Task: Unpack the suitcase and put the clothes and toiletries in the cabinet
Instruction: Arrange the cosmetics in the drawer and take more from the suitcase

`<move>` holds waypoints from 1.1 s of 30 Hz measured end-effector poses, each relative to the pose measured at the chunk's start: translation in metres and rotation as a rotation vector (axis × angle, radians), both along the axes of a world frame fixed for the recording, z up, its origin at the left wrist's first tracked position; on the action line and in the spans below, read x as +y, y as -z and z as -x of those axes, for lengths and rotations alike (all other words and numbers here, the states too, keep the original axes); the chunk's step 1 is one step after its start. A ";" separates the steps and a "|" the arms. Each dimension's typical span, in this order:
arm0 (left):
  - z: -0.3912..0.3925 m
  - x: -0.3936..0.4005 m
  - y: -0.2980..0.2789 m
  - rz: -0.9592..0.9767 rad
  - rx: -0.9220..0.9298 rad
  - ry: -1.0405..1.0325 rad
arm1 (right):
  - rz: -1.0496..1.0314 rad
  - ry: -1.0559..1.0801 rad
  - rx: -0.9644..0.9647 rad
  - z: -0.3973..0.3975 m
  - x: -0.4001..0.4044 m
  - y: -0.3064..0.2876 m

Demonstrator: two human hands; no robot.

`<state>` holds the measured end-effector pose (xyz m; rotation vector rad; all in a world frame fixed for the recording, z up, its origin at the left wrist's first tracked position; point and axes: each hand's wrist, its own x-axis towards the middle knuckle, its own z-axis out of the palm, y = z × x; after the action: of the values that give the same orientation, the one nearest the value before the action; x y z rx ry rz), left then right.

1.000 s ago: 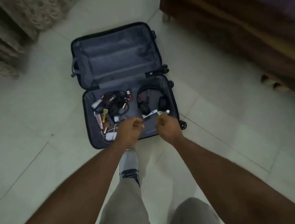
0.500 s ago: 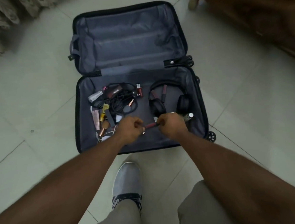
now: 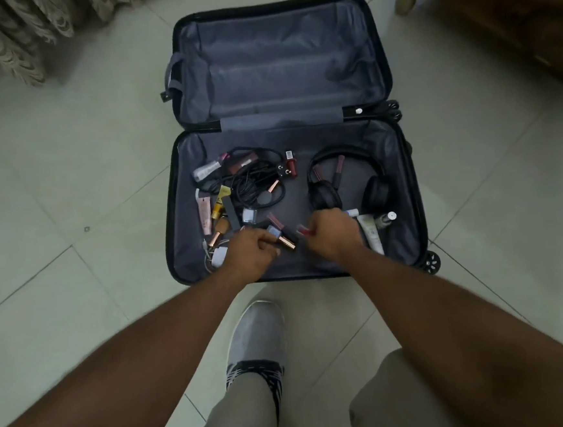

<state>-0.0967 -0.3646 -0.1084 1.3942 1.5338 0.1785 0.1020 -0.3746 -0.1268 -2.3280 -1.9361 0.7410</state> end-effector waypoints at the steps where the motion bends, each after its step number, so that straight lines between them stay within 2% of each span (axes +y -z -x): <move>1: 0.000 0.000 -0.004 0.062 -0.070 -0.085 | -0.044 0.098 0.124 0.002 0.001 -0.002; 3: -0.002 0.002 -0.015 0.221 -0.292 -0.237 | -0.082 0.244 0.445 0.011 0.004 -0.010; 5: -0.005 0.005 -0.024 0.347 -0.476 -0.337 | -0.033 0.289 0.723 0.023 0.003 -0.017; 8: -0.008 0.007 -0.027 0.345 -0.476 -0.366 | 0.045 0.324 0.916 0.032 0.006 -0.020; 10: -0.008 0.007 -0.028 0.320 -0.402 -0.410 | 0.029 0.416 0.928 0.032 0.010 -0.016; 11: -0.009 0.008 -0.028 0.311 -0.380 -0.451 | 0.003 0.439 0.874 0.031 0.012 -0.014; 12: -0.008 0.009 -0.029 0.301 -0.379 -0.504 | -0.042 0.414 0.759 0.030 0.015 -0.009; 14: -0.006 0.012 -0.030 0.300 -0.439 -0.616 | -0.091 0.248 0.410 0.029 0.018 0.002; 16: -0.002 0.015 -0.028 0.316 -0.490 -0.660 | -0.025 0.148 0.201 0.032 0.019 0.007; 22: 0.001 0.012 -0.020 0.276 -0.442 -0.604 | 0.100 -0.037 0.028 0.044 0.022 0.010; 24: -0.001 0.011 -0.018 0.262 -0.426 -0.596 | 0.080 0.012 0.081 0.042 0.022 0.011; 27: -0.005 0.016 -0.017 0.245 -0.431 -0.588 | -0.017 0.240 0.353 0.034 0.027 0.007; 29: -0.009 0.020 -0.017 0.223 -0.415 -0.552 | -0.054 0.308 0.546 0.029 0.028 -0.005; 31: -0.016 0.023 -0.018 0.215 -0.409 -0.509 | -0.064 0.294 0.695 0.028 0.024 -0.019; 33: -0.025 0.025 -0.019 0.245 -0.474 -0.473 | -0.081 0.202 0.757 0.027 0.016 -0.026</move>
<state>-0.0720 -0.3400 -0.0898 0.7124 1.3982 0.5501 0.0748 -0.3586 -0.1010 -1.7643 -1.3448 1.2501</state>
